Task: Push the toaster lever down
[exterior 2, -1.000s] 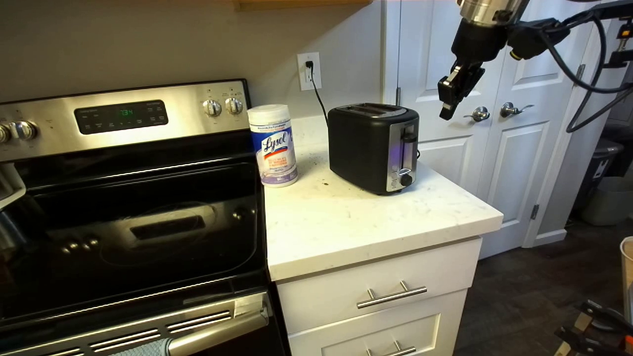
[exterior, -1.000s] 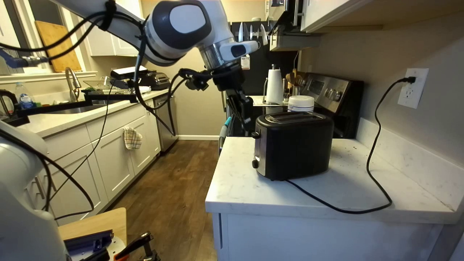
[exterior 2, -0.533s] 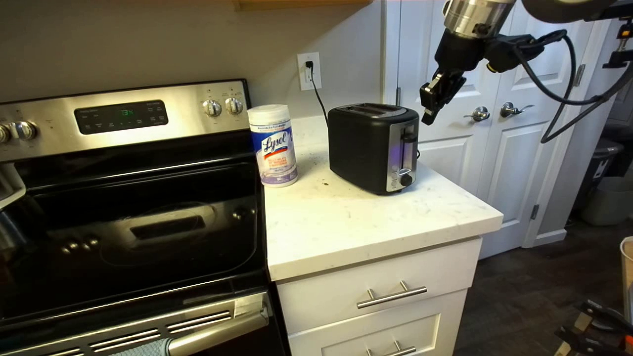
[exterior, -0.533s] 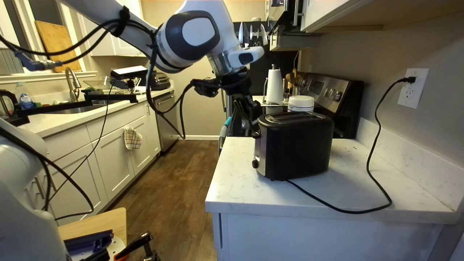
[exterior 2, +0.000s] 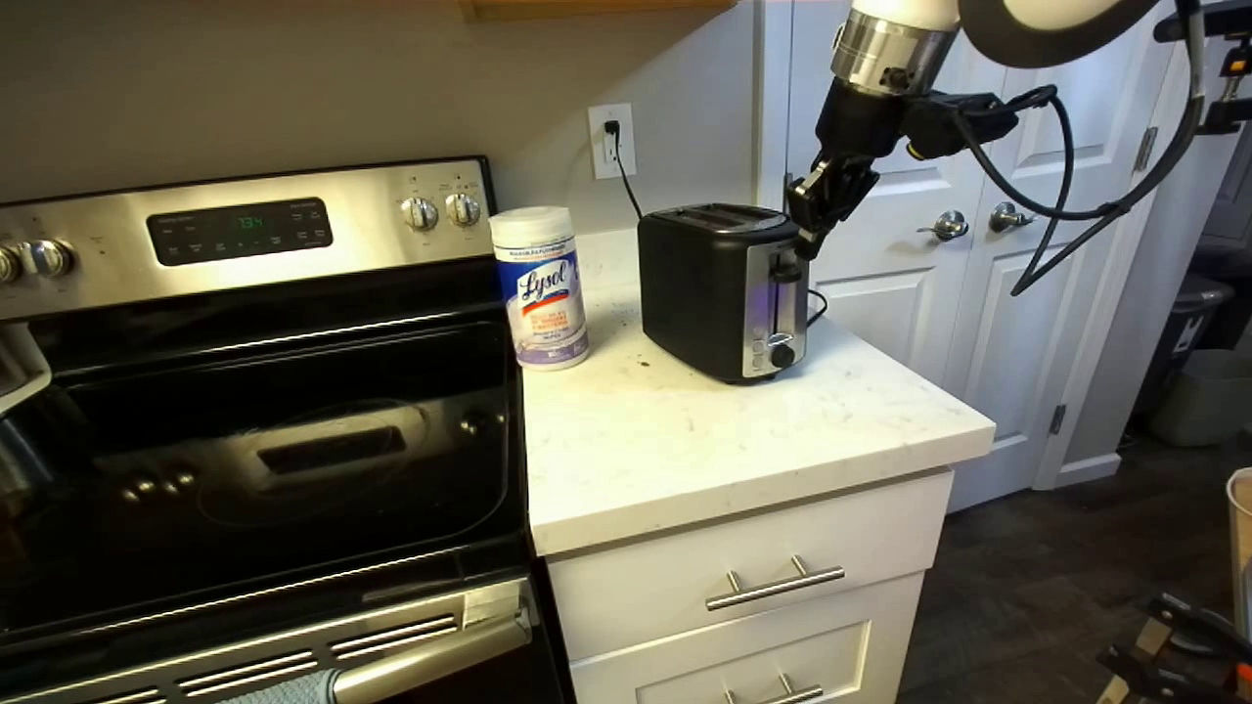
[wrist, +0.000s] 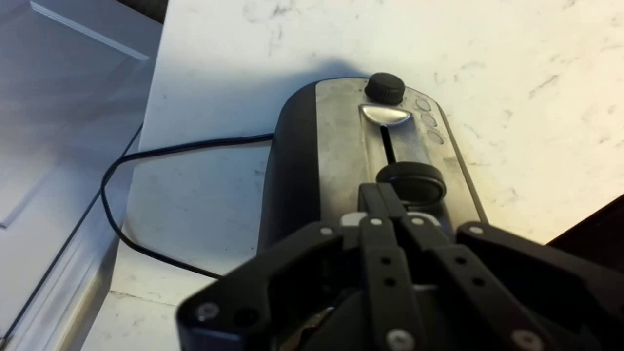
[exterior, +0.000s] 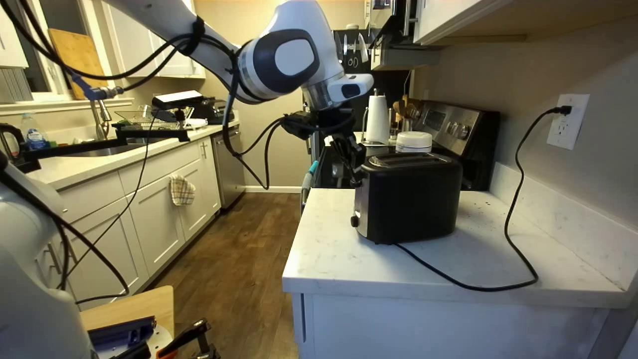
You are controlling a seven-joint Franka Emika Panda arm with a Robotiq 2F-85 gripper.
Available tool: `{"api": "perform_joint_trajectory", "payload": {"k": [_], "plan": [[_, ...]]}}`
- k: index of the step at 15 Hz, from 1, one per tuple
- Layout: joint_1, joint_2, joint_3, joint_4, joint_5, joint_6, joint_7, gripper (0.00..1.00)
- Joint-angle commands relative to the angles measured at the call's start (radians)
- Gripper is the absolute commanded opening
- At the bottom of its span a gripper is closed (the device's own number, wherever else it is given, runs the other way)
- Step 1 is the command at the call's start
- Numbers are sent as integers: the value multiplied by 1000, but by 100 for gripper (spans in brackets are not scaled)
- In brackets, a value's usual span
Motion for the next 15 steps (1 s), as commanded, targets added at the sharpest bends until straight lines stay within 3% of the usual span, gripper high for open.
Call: {"api": "perform_joint_trajectory", "payload": {"k": [1,7,11,15], "plan": [[23,41,-3,23,31,56,20,0],[28,68,12,-4,-21,192,61,0],[78,76,-4,5,116,124,-40,0],[91,69,0,-4,143,154,-25,0]]}}
